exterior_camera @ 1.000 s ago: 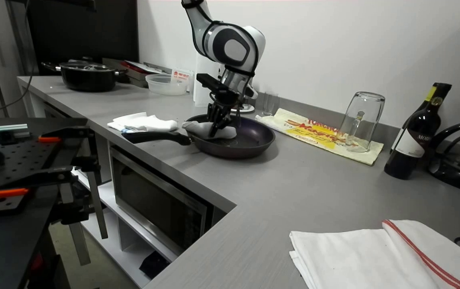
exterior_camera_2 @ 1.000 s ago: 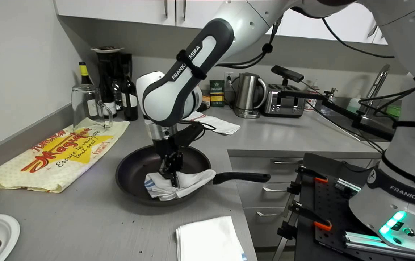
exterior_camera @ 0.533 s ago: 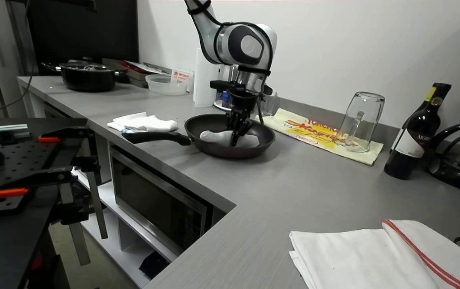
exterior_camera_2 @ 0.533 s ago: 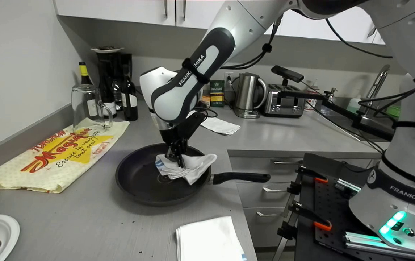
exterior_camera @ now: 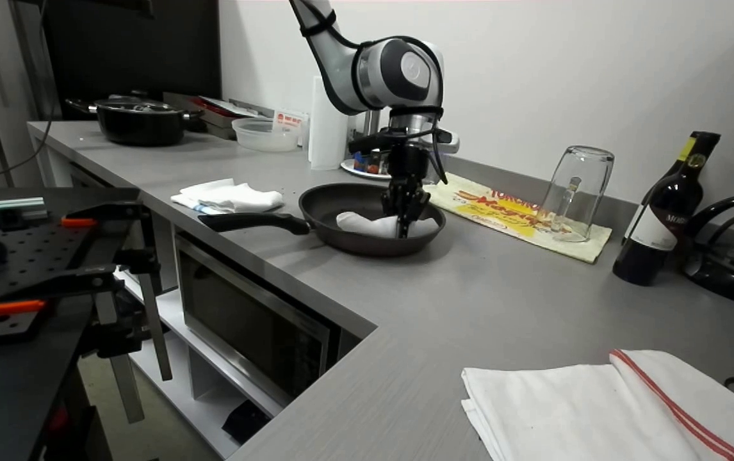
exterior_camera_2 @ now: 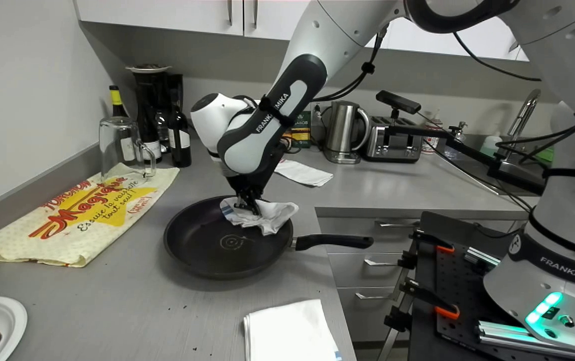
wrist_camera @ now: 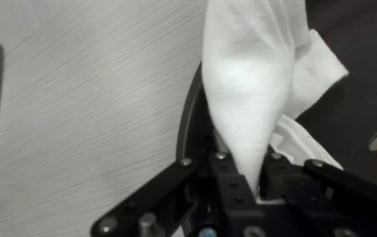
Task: Wipe the black pan with the white and blue towel on the left
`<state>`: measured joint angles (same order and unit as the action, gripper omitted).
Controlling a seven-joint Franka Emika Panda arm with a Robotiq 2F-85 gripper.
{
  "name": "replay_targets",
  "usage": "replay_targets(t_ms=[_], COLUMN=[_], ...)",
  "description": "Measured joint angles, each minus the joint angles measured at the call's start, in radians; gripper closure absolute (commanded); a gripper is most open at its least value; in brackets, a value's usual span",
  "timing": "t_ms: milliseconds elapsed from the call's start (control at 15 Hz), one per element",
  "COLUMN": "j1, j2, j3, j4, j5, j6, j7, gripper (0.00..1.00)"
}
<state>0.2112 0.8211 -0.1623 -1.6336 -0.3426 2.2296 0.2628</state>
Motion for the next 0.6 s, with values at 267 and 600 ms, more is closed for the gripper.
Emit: replay_targets(t_ms=[267, 600], j1=[0.101, 0.223], j2=[-0.023, -0.162], j3=[-0.064, -0.052], j4=[0.0, -0.03], j5=[-0.176, -0.316], j6=[-0.006, -0.102], j7=[0.133, 0.241], gripper=[0.96, 0.96])
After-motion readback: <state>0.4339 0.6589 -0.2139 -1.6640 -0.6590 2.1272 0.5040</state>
